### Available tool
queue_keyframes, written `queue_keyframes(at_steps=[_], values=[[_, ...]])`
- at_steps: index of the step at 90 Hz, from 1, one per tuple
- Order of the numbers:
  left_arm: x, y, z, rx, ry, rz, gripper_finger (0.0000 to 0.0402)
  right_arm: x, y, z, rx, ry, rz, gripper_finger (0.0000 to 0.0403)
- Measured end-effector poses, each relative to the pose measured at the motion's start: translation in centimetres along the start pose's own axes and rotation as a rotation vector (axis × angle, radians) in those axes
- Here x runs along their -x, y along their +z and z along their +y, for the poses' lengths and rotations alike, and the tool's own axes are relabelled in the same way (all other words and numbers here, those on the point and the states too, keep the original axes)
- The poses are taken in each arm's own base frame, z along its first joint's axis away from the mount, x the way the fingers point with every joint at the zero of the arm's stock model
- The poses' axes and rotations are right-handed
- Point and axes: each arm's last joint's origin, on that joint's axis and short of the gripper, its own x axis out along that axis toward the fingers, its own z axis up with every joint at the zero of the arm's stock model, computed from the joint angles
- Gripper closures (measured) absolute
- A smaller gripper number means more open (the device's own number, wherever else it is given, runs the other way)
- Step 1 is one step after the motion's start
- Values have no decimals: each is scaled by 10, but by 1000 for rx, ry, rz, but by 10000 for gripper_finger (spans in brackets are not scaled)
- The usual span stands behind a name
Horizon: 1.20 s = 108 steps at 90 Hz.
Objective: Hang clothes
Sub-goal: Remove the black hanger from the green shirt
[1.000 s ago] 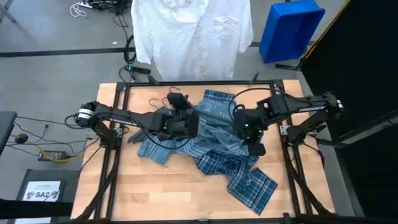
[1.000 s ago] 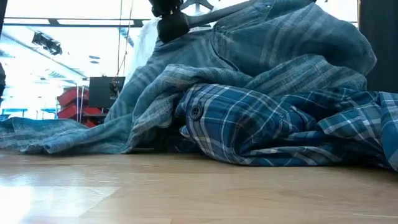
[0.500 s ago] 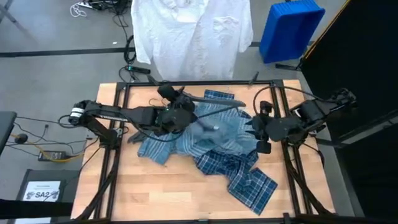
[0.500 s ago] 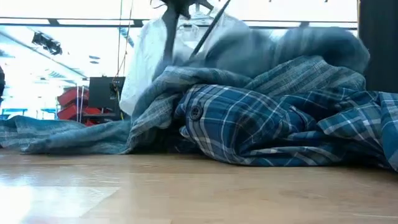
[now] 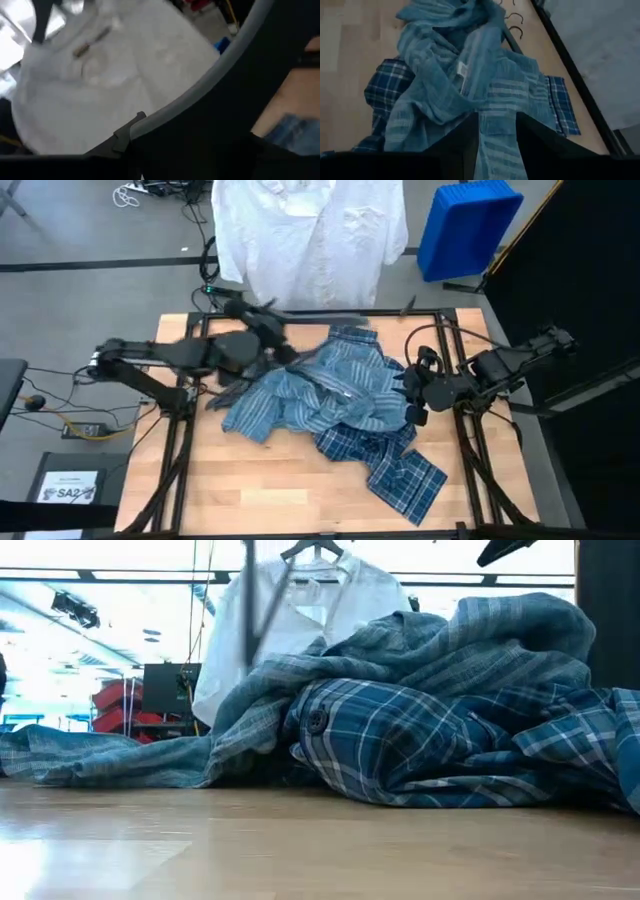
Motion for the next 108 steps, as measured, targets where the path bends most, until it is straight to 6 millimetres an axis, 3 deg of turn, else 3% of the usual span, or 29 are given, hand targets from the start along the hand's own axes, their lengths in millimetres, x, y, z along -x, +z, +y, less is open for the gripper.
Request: queue_keyframes(at_steps=[16,27,45,66,83,87,99,108], values=[[3,-49,35,26,37,258,237,0,6,2,4,17,-55,301],[-3,-70,47,10,22,446,237,0,11,3,18,27,-93,301],[-31,-95,28,-110,-158,695,237,1,14,4,14,36,-124,301],[-77,-151,3,-286,-264,1017,237,-1,14,7,9,66,-111,302],[-91,-182,-5,-323,-290,1108,234,-1,14,8,-3,79,-109,298],[-92,-183,-6,-308,-305,1111,207,-1,14,8,-7,80,-108,297],[-93,-181,-7,-281,-322,1097,75,-2,15,7,-4,78,-109,293],[-95,-175,-5,-264,-285,1071,18,-2,16,7,-1,78,-120,291]])
